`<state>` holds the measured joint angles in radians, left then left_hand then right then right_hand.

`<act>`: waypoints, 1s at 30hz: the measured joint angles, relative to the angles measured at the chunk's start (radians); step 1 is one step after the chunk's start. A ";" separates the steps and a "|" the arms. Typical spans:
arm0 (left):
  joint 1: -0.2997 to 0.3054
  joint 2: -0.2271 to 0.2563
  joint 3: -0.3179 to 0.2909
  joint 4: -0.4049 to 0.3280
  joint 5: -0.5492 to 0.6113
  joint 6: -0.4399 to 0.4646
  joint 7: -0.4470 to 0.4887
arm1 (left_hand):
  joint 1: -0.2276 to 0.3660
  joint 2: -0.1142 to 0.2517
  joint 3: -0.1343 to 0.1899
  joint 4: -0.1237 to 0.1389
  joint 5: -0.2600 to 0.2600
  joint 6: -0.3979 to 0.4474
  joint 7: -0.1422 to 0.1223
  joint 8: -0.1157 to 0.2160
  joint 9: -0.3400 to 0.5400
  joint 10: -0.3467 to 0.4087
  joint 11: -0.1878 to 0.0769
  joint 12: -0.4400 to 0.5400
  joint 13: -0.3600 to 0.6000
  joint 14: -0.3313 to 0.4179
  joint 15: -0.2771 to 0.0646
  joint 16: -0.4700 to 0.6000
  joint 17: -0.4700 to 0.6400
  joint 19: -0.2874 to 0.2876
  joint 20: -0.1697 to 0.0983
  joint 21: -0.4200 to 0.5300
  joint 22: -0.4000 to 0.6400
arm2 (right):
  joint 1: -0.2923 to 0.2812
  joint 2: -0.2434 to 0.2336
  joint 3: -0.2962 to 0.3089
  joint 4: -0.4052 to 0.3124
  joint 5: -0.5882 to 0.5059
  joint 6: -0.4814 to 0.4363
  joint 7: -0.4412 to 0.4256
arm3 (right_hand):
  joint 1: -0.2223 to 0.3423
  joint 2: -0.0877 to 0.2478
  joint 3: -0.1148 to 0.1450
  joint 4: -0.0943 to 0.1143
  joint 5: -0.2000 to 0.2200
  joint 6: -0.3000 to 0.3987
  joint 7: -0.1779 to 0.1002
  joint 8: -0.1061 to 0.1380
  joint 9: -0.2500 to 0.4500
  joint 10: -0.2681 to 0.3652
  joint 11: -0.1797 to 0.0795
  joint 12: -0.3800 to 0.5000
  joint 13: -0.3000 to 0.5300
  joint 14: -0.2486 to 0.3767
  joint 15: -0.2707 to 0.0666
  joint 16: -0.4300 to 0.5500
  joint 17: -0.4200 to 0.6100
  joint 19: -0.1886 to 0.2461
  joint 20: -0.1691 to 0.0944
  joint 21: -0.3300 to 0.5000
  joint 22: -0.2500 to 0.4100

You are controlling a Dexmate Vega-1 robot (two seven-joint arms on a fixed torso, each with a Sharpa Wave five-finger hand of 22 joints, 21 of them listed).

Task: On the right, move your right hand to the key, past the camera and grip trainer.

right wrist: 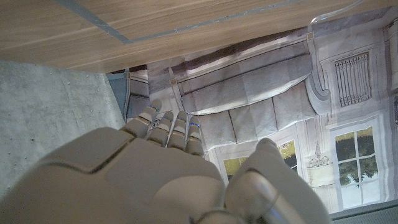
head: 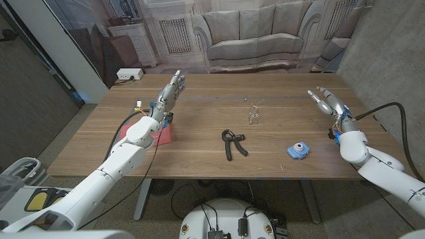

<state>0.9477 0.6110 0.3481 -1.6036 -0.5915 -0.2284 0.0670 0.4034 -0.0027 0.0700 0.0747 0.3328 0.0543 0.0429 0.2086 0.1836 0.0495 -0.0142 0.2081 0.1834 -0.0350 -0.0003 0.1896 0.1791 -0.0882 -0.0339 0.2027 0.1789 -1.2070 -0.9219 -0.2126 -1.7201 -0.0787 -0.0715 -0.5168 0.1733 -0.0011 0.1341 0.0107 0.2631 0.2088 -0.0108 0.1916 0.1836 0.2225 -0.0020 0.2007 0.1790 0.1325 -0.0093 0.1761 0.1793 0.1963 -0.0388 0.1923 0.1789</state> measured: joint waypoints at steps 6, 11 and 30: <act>0.001 0.000 0.000 0.000 0.000 0.000 0.001 | 0.000 0.000 0.000 0.000 0.000 0.006 -0.006 0.000 0.000 0.000 0.000 0.000 0.000 0.000 0.000 0.000 0.000 0.000 0.000 0.000 0.000 | 0.008 -0.017 -0.021 -0.026 -0.049 -0.075 -0.008 | 0.000 0.000 0.000 0.000 0.000 -0.011 0.000 0.000 0.000 -0.006 0.005 0.000 0.000 -0.009 0.002 0.000 0.000 0.000 0.000 0.000 0.000; 0.001 -0.001 0.000 0.001 0.000 0.000 0.001 | 0.000 0.000 0.000 0.000 0.000 0.006 -0.006 -0.002 0.000 0.000 0.000 0.000 0.000 0.000 0.000 0.000 0.000 0.000 0.000 0.000 0.000 | 0.016 -0.029 -0.038 -0.042 -0.076 -0.127 -0.008 | 0.000 0.000 -0.003 -0.003 0.000 -0.011 0.000 0.000 0.000 -0.014 0.007 0.000 0.000 -0.009 0.002 0.000 0.000 -0.003 0.003 0.000 0.000; 0.009 0.009 -0.004 -0.014 -0.001 0.019 0.010 | 0.003 0.003 -0.004 0.004 -0.004 0.011 0.000 -0.002 0.000 0.003 0.004 0.000 0.000 0.000 0.000 0.000 0.000 0.000 0.000 0.000 0.000 | 0.057 -0.066 -0.111 -0.074 -0.155 -0.297 0.023 | 0.003 0.003 -0.004 -0.004 0.008 -0.020 -0.010 0.000 0.000 -0.020 0.002 0.000 0.000 -0.014 0.007 0.000 0.000 -0.014 0.003 0.000 0.000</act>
<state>0.9570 0.6196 0.3443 -1.6178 -0.5923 -0.2092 0.0769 0.4061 0.0000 0.0661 0.0789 0.3288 0.0653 0.0428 0.2066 0.1835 0.0529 -0.0105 0.2081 0.1834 -0.0347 -0.0007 0.1896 0.1790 -0.0882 -0.0339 0.2027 0.1789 -1.1496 -0.9880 -0.3236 -1.7941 -0.2342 -0.3690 -0.4933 0.1760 0.0016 0.1300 0.0066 0.2707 0.1885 -0.0206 0.1916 0.1836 0.2029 -0.0001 0.2008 0.1790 0.1184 -0.0019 0.1761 0.1791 0.1825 -0.0354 0.1925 0.1789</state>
